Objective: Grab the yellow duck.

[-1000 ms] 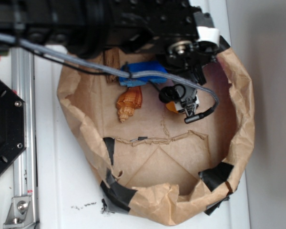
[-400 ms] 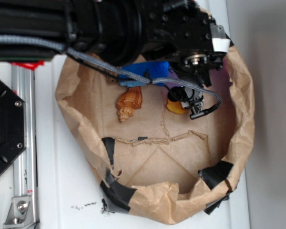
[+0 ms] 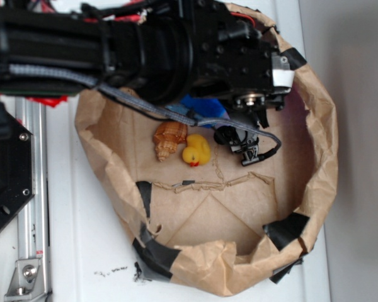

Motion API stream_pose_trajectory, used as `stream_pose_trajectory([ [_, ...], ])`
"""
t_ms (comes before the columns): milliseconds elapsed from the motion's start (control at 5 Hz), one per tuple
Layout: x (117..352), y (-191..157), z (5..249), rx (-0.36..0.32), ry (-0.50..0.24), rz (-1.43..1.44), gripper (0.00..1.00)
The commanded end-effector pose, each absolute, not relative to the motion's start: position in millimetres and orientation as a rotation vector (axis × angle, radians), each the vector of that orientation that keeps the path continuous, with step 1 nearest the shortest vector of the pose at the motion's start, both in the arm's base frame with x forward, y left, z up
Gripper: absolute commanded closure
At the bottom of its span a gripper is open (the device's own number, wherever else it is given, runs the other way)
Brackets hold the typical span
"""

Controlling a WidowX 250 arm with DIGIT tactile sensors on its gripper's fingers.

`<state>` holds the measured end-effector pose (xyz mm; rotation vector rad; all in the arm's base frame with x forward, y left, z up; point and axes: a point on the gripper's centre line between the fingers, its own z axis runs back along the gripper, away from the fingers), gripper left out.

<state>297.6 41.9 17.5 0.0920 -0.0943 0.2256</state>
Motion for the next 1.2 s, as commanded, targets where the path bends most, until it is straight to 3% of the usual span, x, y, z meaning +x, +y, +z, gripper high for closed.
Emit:
stream_pose_trajectory([
  [0, 280.2, 23.1, 27.4, 0.075, -0.112, 0.168, 0.00],
  [400, 283.9, 10.1, 40.6, 0.011, -0.158, 0.128, 0.00],
  [600, 284.4, 5.0, 65.3, -0.015, -0.396, 0.159, 0.00],
  [800, 285.8, 4.5, 89.8, -0.054, -0.488, 0.104, 0.00],
  [1000, 281.6, 5.8, 94.0, -0.094, -0.433, 0.007, 0.00],
])
